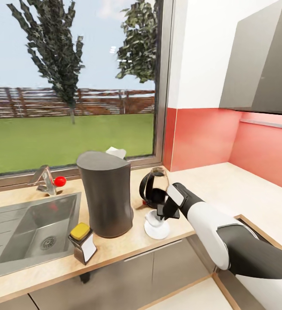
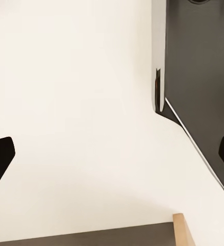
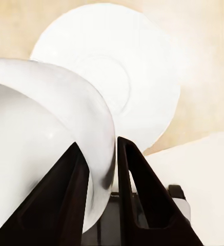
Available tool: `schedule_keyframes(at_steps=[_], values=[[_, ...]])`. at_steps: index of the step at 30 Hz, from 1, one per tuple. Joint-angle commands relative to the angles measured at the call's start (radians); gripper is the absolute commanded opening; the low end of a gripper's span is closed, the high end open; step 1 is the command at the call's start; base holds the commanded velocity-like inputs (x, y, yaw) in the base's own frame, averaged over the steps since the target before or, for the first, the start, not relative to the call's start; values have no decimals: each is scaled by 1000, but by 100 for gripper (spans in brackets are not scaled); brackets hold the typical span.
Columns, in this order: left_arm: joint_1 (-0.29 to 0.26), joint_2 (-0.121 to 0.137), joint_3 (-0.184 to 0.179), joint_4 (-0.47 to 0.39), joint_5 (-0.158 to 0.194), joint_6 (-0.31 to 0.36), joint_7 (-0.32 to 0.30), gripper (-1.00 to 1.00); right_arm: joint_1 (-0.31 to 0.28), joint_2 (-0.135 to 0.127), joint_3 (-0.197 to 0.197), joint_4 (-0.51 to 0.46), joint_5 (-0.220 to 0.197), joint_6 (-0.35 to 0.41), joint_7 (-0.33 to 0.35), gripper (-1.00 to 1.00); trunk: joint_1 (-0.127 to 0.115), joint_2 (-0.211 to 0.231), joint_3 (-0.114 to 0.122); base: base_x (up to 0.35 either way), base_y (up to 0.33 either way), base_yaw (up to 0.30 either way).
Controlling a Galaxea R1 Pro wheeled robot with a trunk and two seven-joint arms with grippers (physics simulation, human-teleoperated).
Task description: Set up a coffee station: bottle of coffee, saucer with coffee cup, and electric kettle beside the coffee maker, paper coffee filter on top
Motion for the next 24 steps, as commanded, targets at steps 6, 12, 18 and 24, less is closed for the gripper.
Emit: schedule_keyframes(at_steps=[6, 12, 18, 24], values=[[0, -1, 8, 1, -11, 0, 3, 100, 22, -12, 7, -2, -14, 1, -4, -100, 0, -1, -1, 8, 0, 0], [1, -1, 8, 1, -11, 0, 3, 100, 48, -35, 8, -2, -15, -26, -1, -100, 0, -1, -1, 0, 0, 0], [2, -1, 8, 0, -11, 0, 3, 100, 56, -45, 8, -3, -15, -41, 3, -100, 0, -1, -1, 0, 0, 0], [2, -1, 8, 0, -11, 0, 3, 100, 56, -45, 8, -2, -17, -69, 4, -100, 0, -1, -1, 29, 1, 0]])
